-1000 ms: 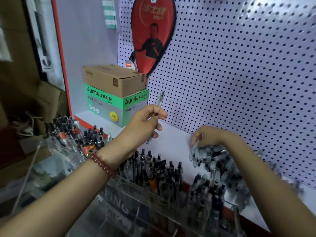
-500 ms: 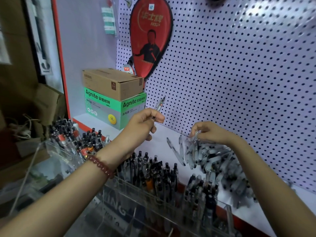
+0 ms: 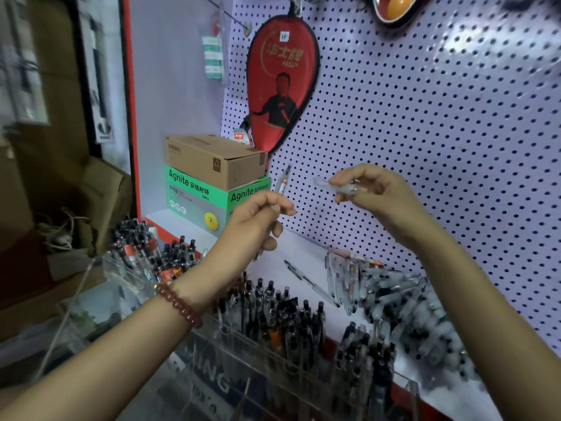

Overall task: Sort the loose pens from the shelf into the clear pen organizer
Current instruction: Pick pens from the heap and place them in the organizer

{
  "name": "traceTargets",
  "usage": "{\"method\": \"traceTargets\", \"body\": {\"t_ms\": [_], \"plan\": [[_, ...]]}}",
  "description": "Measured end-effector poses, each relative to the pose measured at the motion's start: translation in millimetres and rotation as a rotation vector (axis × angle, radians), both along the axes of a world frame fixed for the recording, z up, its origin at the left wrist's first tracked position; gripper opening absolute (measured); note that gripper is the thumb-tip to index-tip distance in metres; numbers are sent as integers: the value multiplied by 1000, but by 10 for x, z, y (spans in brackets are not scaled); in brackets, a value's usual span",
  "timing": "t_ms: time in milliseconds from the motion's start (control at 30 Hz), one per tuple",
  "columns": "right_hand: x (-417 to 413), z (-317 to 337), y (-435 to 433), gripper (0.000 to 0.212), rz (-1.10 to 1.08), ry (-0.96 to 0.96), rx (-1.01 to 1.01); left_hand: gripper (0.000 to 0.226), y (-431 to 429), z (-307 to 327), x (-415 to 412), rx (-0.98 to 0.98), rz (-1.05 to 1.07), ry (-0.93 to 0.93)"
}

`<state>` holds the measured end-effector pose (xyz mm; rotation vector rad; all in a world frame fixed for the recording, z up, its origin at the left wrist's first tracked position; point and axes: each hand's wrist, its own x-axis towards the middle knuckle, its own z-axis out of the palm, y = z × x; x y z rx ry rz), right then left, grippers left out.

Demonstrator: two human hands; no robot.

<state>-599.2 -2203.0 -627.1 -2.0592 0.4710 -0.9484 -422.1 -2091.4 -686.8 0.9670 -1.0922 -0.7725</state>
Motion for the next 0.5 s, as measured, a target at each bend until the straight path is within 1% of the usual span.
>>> {"method": "traceTargets", "body": {"t_ms": [67, 100, 167, 267, 400, 500], "plan": [[186, 74, 261, 12, 112, -19, -95, 20, 69, 37, 32, -20, -7, 38], [276, 87, 376, 17, 145, -6, -170, 16, 116, 59, 51, -30, -2, 61], [450, 66, 582, 27, 177, 57, -345, 9, 213, 93, 101, -69, 17, 138], [677, -43, 810, 27, 192, 164, -508, 3, 406, 117, 207, -103, 1, 251], [900, -181, 1042, 24, 236, 269, -544, 22, 674, 40, 410, -87, -5, 254], [1044, -226, 1185, 22, 298, 309, -492, 22, 822, -45, 570, -84, -54, 374]]}}
